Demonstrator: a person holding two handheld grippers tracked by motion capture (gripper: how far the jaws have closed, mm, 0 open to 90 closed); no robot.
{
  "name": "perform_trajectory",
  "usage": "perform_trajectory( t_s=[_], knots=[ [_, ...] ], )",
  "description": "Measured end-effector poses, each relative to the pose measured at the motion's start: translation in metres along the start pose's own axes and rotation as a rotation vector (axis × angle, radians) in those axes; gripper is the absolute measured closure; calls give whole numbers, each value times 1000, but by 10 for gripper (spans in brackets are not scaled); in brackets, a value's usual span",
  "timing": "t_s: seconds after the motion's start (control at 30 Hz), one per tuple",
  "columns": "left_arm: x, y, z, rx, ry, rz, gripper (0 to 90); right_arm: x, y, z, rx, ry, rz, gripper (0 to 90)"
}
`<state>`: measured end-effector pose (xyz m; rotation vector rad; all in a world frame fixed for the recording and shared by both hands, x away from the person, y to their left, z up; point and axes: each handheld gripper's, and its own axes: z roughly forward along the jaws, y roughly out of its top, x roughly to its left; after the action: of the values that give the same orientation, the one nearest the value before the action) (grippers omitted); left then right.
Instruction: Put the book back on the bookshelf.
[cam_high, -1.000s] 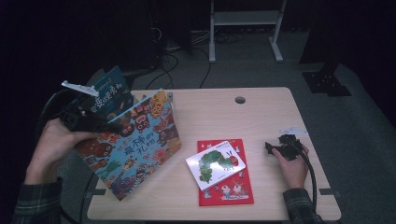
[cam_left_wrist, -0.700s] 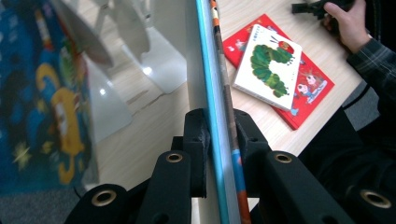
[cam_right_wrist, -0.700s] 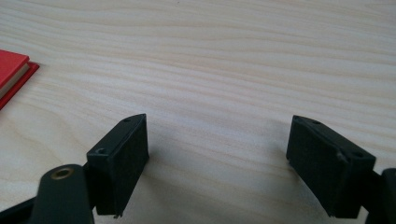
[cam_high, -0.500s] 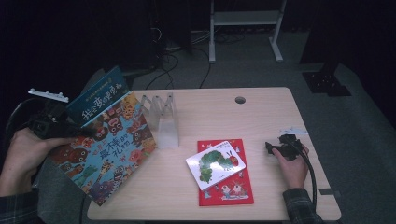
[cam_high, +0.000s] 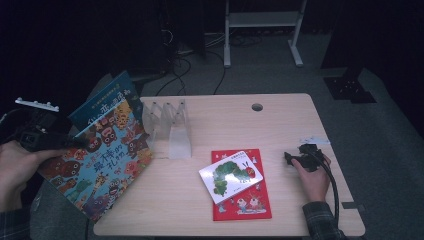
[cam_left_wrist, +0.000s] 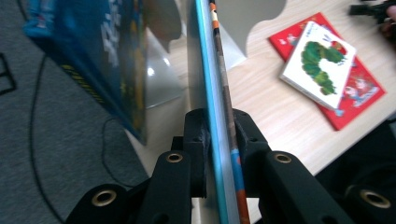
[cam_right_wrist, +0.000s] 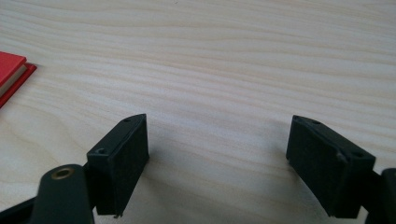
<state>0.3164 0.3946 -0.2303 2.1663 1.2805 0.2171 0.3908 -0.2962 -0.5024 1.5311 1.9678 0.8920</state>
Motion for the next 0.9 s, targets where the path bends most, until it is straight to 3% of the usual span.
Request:
perform_trajectory(
  t_s=[0.23, 0.63, 0.9],
  knots=[
    [3, 7, 8, -18, 52, -14, 777, 0, 0, 0, 1, -2, 4, 199],
    [7, 26, 37, -59, 82, -29, 778, 0, 0, 0, 1, -2, 5, 199],
    [6, 31, 38, -57, 105, -34, 781, 0, 0, 0, 1, -2, 5, 199]
  ],
)
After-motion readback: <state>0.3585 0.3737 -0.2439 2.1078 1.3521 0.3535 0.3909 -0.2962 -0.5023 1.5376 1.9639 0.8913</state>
